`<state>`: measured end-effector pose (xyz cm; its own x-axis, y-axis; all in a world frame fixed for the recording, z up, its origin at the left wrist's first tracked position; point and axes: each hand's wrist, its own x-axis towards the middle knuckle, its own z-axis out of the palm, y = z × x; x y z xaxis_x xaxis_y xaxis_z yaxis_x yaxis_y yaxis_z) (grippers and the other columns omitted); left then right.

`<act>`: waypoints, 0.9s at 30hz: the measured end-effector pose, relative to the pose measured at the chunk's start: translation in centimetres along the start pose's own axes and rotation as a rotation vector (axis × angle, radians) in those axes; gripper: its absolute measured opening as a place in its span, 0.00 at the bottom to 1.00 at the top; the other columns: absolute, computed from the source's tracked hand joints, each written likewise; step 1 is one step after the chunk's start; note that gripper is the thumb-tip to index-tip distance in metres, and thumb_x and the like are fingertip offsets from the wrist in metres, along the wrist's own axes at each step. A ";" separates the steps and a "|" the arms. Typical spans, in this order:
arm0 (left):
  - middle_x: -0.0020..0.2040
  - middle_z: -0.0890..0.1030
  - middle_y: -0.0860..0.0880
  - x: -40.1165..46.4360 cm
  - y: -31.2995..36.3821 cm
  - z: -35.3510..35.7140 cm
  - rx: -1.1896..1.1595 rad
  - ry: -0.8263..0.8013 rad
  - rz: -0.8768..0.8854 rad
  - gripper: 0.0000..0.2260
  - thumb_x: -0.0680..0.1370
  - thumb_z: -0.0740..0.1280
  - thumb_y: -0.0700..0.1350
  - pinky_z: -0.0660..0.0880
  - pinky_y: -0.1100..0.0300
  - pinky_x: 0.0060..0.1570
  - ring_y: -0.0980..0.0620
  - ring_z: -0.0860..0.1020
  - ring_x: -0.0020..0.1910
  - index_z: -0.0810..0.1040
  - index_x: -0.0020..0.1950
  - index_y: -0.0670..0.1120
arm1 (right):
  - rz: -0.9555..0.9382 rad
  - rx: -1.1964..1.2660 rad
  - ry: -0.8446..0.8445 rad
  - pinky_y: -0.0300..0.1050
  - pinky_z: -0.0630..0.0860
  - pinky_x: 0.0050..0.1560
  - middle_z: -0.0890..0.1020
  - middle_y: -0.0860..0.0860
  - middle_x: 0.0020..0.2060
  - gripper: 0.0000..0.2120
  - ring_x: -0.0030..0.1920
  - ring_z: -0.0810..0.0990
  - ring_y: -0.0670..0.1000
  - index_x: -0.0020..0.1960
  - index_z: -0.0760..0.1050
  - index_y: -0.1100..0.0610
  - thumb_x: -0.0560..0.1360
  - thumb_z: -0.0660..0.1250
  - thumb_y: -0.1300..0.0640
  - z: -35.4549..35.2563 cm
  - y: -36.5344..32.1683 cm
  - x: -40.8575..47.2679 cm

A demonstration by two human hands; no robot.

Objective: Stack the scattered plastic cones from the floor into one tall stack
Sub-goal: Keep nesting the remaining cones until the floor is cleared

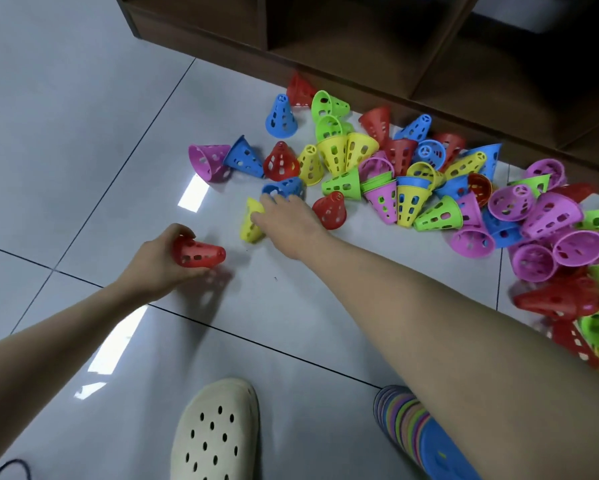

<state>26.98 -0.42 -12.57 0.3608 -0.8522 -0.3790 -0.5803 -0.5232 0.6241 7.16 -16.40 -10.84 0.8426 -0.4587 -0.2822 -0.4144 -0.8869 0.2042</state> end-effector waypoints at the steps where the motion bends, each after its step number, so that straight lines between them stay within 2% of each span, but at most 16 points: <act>1: 0.50 0.81 0.51 -0.2 0.2 0.3 -0.013 0.001 0.010 0.27 0.64 0.83 0.50 0.72 0.59 0.43 0.50 0.79 0.47 0.73 0.56 0.53 | -0.001 -0.010 0.016 0.51 0.73 0.52 0.72 0.57 0.64 0.18 0.58 0.78 0.58 0.62 0.73 0.54 0.74 0.68 0.62 0.1 0.1 -0.4; 4: 0.50 0.80 0.51 -0.8 1.1 1.0 -0.038 -0.013 0.037 0.25 0.66 0.82 0.48 0.72 0.62 0.44 0.50 0.78 0.48 0.73 0.56 0.52 | -0.033 -0.009 0.072 0.49 0.72 0.47 0.76 0.55 0.57 0.15 0.49 0.81 0.55 0.57 0.75 0.54 0.72 0.72 0.53 0.6 0.7 -2.1; 6: 0.49 0.81 0.52 -1.2 2.0 1.5 -0.043 -0.031 0.049 0.23 0.67 0.82 0.49 0.72 0.63 0.43 0.52 0.79 0.47 0.74 0.55 0.52 | -0.054 0.016 0.126 0.49 0.73 0.43 0.79 0.55 0.49 0.18 0.43 0.81 0.55 0.52 0.76 0.55 0.68 0.74 0.45 1.1 1.3 -3.7; 9: 0.47 0.82 0.53 -1.6 3.7 2.4 -0.096 -0.056 0.067 0.21 0.66 0.82 0.55 0.74 0.61 0.44 0.51 0.80 0.46 0.76 0.51 0.52 | -0.078 0.173 0.178 0.49 0.73 0.36 0.79 0.55 0.39 0.22 0.36 0.80 0.57 0.45 0.75 0.58 0.64 0.76 0.42 1.1 2.2 -6.9; 11: 0.46 0.82 0.55 -1.9 5.3 2.9 -0.153 -0.068 0.098 0.22 0.64 0.77 0.65 0.74 0.61 0.45 0.53 0.79 0.45 0.78 0.49 0.53 | -0.051 0.290 0.167 0.49 0.72 0.36 0.79 0.54 0.39 0.22 0.36 0.79 0.59 0.45 0.74 0.59 0.65 0.75 0.42 0.7 3.0 -9.3; 13: 0.46 0.82 0.54 -2.2 7.2 3.6 -0.219 -0.084 0.137 0.24 0.63 0.72 0.69 0.75 0.60 0.46 0.55 0.79 0.45 0.79 0.49 0.53 | 0.034 0.418 0.123 0.49 0.70 0.37 0.78 0.52 0.41 0.24 0.40 0.79 0.59 0.48 0.71 0.57 0.68 0.74 0.39 -0.2 4.0 -11.8; 16: 0.43 0.82 0.56 -3.3 10.3 4.6 -0.322 -0.140 0.179 0.23 0.65 0.71 0.68 0.75 0.59 0.46 0.57 0.78 0.42 0.80 0.49 0.53 | 0.162 0.545 0.067 0.46 0.64 0.36 0.72 0.43 0.37 0.29 0.38 0.74 0.53 0.52 0.63 0.54 0.68 0.73 0.36 -1.3 5.6 -15.2; 20: 0.45 0.82 0.56 -5.7 14.1 5.9 -0.346 -0.216 0.274 0.21 0.68 0.70 0.67 0.76 0.58 0.47 0.55 0.78 0.44 0.80 0.52 0.54 | 0.253 0.670 0.093 0.50 0.77 0.43 0.81 0.48 0.46 0.35 0.44 0.80 0.55 0.65 0.62 0.46 0.67 0.71 0.32 -2.1 7.8 -19.3; 23: 0.47 0.82 0.56 -8.1 16.7 6.8 -0.336 -0.277 0.353 0.18 0.71 0.71 0.64 0.76 0.58 0.48 0.53 0.77 0.46 0.80 0.54 0.54 | 0.319 0.761 0.142 0.49 0.77 0.45 0.82 0.45 0.46 0.29 0.46 0.80 0.51 0.65 0.66 0.42 0.69 0.70 0.35 -2.9 9.3 -23.0; 27: 0.46 0.82 0.55 -11.7 19.9 7.9 -0.345 -0.387 0.476 0.14 0.70 0.72 0.61 0.75 0.60 0.48 0.52 0.77 0.46 0.80 0.50 0.56 | 0.383 0.876 0.227 0.47 0.76 0.52 0.79 0.39 0.46 0.25 0.47 0.78 0.43 0.62 0.72 0.45 0.70 0.67 0.35 -4.1 10.3 -29.4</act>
<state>5.45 -0.85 -1.11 -0.1972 -0.9624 -0.1868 -0.3225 -0.1163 0.9394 -20.44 -11.88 3.44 0.6061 -0.7837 -0.1361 -0.7047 -0.4497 -0.5487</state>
